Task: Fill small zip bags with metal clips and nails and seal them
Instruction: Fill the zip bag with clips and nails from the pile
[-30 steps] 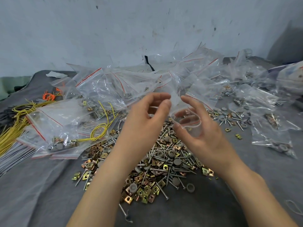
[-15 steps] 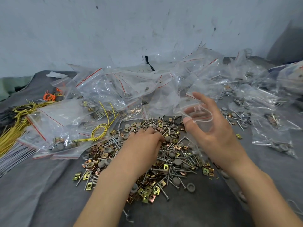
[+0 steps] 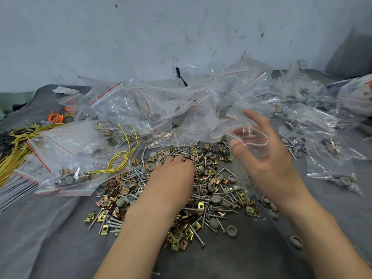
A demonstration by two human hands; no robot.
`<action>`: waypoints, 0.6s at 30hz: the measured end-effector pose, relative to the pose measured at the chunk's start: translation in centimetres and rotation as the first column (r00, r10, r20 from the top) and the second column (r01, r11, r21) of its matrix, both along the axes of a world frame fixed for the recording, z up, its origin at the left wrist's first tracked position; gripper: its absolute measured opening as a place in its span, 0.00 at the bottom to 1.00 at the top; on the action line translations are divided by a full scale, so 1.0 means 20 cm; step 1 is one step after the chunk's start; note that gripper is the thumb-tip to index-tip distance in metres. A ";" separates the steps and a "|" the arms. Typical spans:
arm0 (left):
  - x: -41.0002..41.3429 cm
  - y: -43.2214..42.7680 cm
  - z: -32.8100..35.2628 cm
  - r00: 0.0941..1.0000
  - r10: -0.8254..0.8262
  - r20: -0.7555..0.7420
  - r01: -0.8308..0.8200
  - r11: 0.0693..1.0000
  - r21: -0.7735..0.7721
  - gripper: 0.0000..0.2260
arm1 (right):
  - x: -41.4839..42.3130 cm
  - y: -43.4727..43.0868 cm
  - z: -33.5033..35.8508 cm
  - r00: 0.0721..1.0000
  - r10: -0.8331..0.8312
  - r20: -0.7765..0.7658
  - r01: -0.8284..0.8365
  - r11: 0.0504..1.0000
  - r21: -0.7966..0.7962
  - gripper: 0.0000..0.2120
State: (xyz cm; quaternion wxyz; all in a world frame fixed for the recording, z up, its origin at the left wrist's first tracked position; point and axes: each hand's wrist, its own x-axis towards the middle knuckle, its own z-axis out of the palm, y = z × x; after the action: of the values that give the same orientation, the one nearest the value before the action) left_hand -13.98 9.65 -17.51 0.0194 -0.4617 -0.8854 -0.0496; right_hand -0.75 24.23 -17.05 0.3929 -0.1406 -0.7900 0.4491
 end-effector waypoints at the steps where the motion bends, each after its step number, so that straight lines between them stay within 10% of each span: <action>1: 0.00 0.00 0.00 1.000 0.003 0.000 -0.003 1.000 -0.008 0.11 | 0.00 0.00 0.00 1.000 0.000 -0.001 0.000 1.000 -0.003 0.25; 18: -0.04 -0.06 0.07 0.967 -0.035 0.250 -0.054 0.938 0.342 0.03 | -0.01 -0.02 0.01 0.999 0.016 -0.035 -0.016 1.000 -0.006 0.25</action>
State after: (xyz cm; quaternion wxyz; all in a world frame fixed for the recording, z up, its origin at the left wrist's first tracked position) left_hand -14.81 8.43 -16.02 -0.0125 -0.4366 -0.8604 -0.2627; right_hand -0.87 23.90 -16.91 0.4026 -0.1276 -0.7829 0.4569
